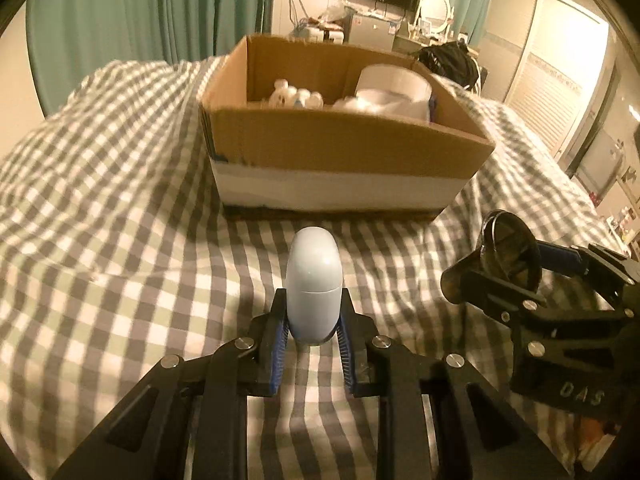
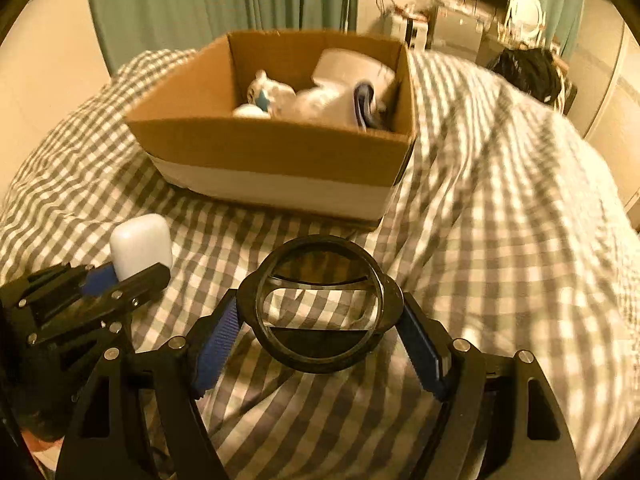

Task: Organize objects
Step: 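Carry the earbud case and black ring over the box and open both tools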

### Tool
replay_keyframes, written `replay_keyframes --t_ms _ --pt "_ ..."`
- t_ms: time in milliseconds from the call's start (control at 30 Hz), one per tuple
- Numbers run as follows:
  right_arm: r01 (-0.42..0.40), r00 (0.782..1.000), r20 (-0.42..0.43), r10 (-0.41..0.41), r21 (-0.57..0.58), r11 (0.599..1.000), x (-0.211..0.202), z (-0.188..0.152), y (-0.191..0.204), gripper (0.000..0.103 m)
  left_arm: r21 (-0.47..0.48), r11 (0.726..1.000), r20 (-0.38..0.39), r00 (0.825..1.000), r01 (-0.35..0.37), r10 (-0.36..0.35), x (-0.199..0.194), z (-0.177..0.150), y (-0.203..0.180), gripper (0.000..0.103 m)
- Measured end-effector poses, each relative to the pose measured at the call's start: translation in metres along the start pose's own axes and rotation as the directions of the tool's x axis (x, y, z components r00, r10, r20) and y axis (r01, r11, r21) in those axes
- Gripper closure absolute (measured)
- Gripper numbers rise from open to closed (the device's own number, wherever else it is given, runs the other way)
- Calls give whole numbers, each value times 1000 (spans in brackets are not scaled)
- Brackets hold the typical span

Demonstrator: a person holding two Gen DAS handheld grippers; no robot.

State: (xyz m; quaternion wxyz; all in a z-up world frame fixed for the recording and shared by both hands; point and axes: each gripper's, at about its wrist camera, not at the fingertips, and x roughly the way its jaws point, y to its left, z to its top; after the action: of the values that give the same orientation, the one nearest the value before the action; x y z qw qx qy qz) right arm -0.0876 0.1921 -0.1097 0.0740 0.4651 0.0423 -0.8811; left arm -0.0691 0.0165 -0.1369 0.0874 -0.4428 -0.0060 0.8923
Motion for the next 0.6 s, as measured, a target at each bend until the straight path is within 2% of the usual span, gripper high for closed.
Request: replay_keyframes --t_ms 300,600 --pt "-11 996 88 11 4 1000 -61 -3 17 27 8 1000 92 996 -8 8 -58 17 1 80" --pt "7 974 228 1 -34 999 -138 17 25 27 40 999 209 978 5 -13 -119 51 -11 80"
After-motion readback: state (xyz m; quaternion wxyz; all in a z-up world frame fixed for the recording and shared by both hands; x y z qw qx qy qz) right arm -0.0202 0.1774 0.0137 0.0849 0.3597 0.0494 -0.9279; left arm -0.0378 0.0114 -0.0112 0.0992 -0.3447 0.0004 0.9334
